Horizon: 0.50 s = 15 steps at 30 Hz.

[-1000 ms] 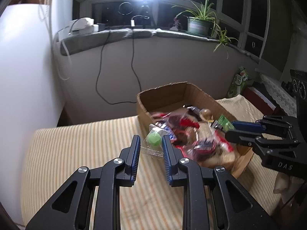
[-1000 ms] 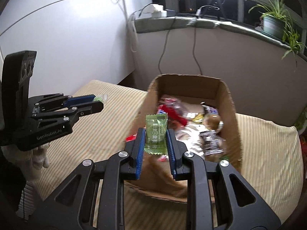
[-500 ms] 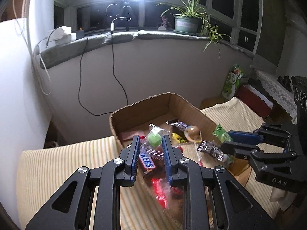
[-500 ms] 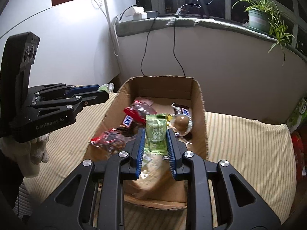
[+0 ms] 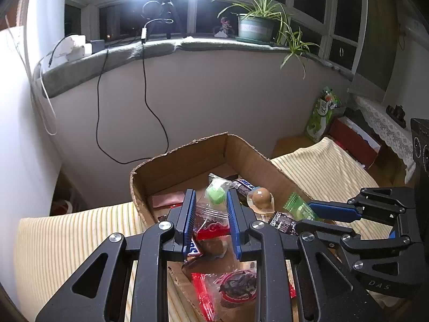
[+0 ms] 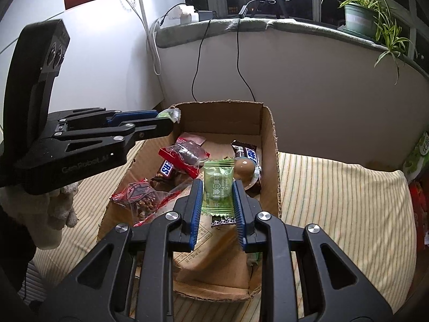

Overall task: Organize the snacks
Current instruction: 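Carry the green jelly and green candy into the box and open both tools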

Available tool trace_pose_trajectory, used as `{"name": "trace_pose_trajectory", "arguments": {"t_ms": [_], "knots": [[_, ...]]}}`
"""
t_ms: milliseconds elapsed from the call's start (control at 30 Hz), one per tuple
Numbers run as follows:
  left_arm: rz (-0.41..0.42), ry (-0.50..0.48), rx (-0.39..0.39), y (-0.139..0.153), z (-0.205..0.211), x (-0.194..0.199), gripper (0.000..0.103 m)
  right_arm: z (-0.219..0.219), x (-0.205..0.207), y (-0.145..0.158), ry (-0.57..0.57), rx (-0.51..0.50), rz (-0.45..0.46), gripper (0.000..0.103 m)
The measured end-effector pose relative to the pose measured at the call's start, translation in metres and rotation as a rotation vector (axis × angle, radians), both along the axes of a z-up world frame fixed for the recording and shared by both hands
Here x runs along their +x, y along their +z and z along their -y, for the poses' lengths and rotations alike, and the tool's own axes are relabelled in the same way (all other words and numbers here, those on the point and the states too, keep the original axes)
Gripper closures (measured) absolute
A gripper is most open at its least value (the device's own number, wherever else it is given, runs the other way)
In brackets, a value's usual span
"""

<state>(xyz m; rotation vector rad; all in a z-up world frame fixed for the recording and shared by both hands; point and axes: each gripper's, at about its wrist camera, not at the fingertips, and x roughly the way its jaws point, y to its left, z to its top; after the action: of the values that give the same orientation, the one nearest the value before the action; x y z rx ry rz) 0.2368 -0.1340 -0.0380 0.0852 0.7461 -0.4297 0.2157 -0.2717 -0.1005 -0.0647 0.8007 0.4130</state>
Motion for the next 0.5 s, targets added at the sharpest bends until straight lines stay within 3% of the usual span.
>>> {"name": "trace_pose_trajectory", "arguments": {"t_ms": [400, 500], "knots": [[0.000, 0.000, 0.008, -0.0007, 0.0040, 0.0012, 0.081, 0.0001, 0.0016, -0.0017, 0.002, -0.006, -0.002, 0.078], [0.001, 0.002, 0.007, 0.0001, 0.0041, 0.0007, 0.081, -0.0001, 0.0002, -0.0013, 0.003, -0.009, 0.004, 0.066]]}}
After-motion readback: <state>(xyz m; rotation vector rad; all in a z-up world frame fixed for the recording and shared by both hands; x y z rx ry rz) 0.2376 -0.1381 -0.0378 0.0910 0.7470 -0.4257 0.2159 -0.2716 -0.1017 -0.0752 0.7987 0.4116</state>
